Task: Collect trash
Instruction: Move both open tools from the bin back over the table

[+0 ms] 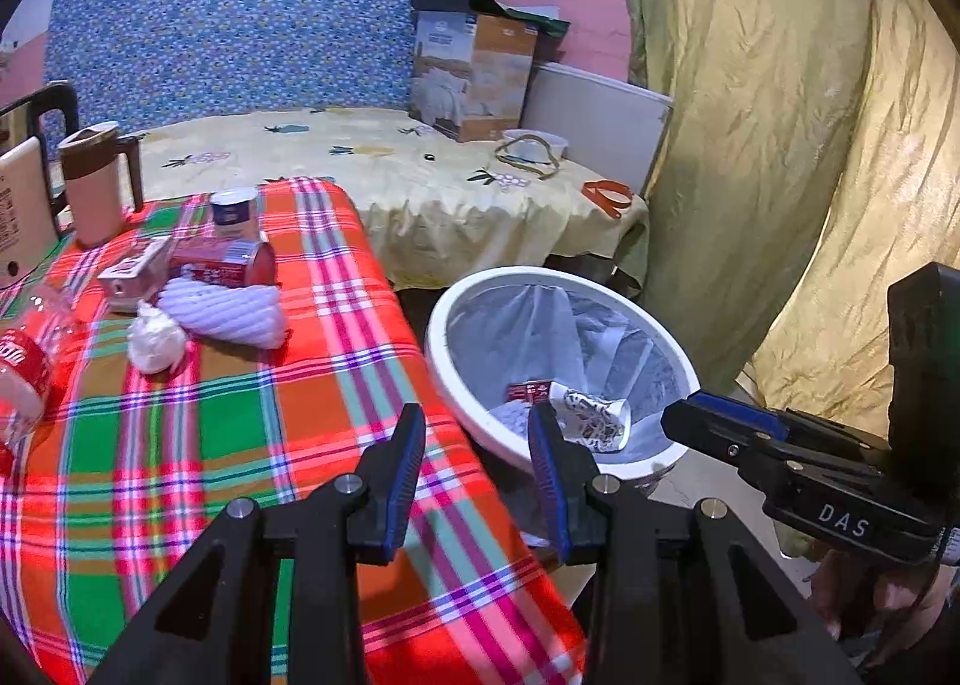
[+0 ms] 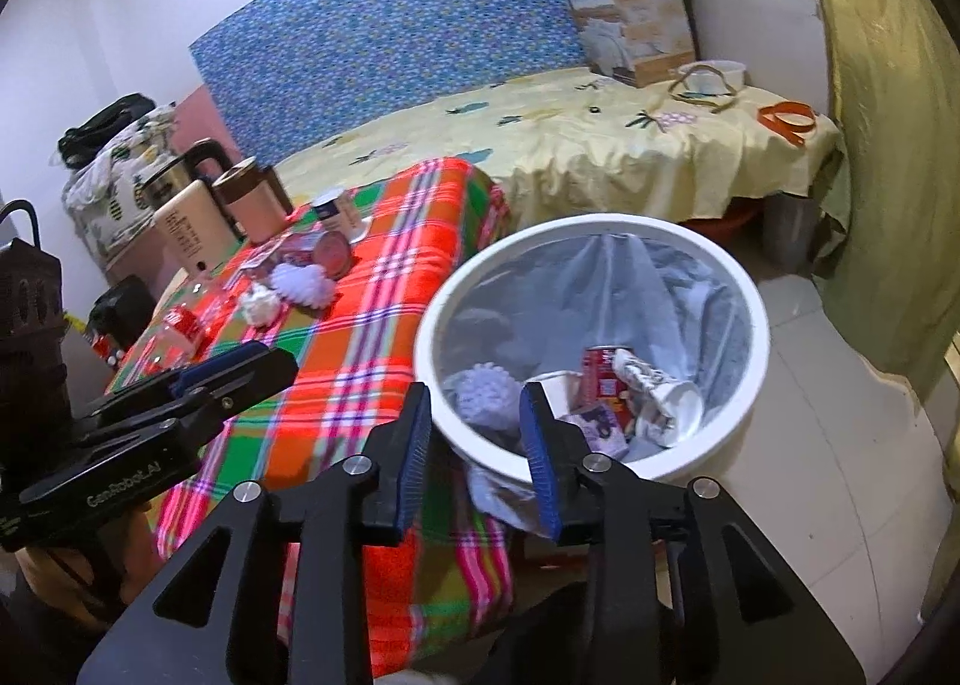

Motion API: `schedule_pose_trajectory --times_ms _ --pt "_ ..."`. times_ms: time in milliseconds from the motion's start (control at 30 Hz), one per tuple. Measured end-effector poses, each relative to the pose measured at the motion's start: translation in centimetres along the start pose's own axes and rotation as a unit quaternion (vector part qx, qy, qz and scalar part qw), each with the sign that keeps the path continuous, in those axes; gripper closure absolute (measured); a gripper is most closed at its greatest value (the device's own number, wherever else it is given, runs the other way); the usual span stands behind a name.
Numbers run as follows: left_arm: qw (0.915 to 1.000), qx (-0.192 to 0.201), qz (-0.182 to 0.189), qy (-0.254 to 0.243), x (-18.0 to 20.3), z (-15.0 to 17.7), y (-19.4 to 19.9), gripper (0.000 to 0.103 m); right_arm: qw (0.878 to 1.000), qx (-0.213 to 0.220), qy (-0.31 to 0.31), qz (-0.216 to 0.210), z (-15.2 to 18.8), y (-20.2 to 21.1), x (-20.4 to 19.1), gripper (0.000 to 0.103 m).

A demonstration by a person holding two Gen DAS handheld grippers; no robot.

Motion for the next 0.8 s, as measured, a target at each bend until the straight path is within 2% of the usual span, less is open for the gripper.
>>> schedule_pose_trajectory --times_ms 133,400,800 --pt "0.9999 0.002 -0.007 0.007 -0.8 0.3 0.3 0.066 1.000 -0.001 0.007 -0.010 0.1 -0.1 -0.7 0.065" --pt "0.9996 0.001 -0.017 0.023 -2.5 1.1 0.7 0.066 1.000 -0.003 0.016 -0.021 0.4 -0.4 -2.2 0.064" --pt "0.9981 0.002 -0.035 0.050 -5.4 2.4 1.5 0.066 0.997 -0.031 0.048 -0.044 0.9 -1.8 -5.0 0.063"
Point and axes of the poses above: each gripper's, at about its wrist camera, not at the fingertips, and y roughly against the way its jaws point, x to its right, z to its underside, the point moved 8 cm from there along -y, roughly the way its jaws point, and after that the axes turned 9 degrees about -x, right-handed, at the moved point
